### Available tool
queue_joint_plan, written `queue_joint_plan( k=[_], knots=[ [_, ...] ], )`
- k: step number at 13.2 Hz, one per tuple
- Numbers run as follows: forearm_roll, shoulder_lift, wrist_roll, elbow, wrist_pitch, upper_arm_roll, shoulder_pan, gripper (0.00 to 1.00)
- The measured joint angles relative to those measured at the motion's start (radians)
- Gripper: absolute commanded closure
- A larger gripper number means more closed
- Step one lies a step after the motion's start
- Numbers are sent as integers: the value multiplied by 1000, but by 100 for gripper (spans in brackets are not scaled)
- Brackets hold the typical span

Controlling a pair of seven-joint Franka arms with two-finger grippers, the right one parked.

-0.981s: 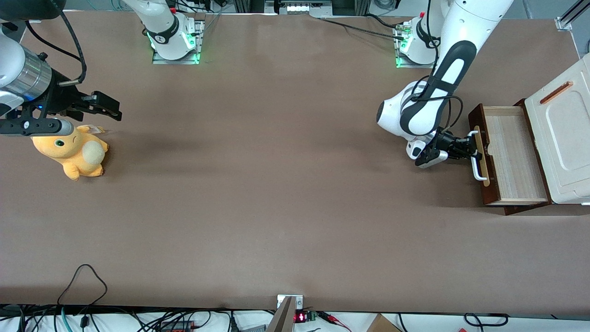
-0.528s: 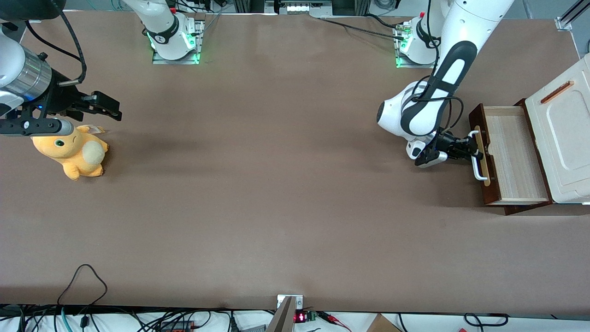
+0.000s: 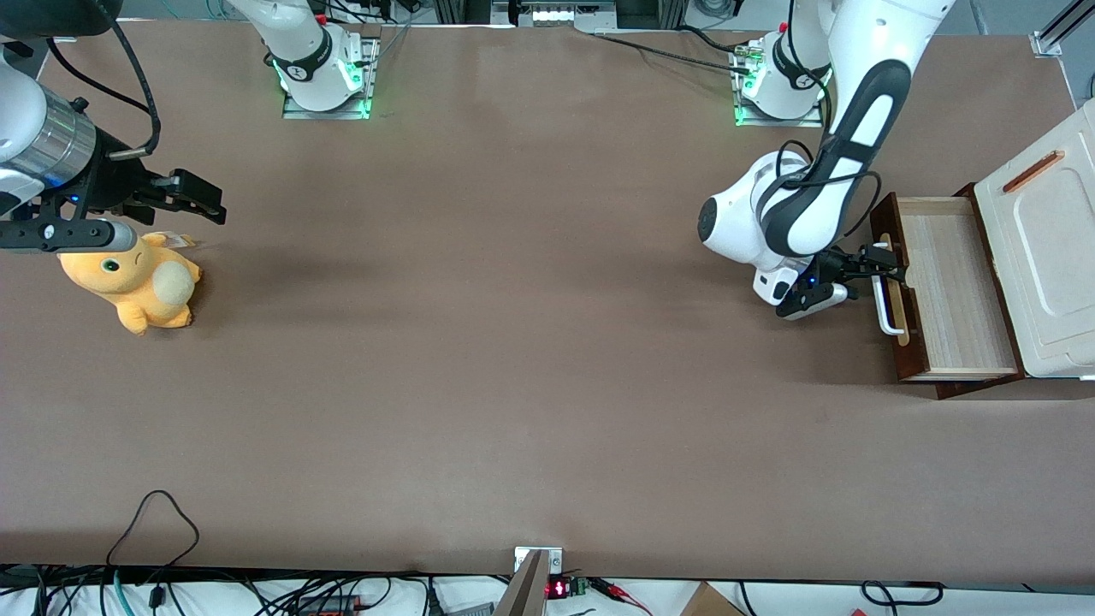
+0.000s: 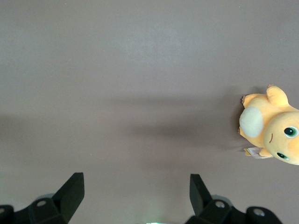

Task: Open lower drawer with left arm only
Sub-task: 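Open the left gripper and release the handle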

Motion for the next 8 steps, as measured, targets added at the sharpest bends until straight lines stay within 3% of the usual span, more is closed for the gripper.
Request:
queue_joint_plan(
  k=[8],
  knots=[
    [-560, -150, 372, 312, -7, 1, 23, 0]
  ],
)
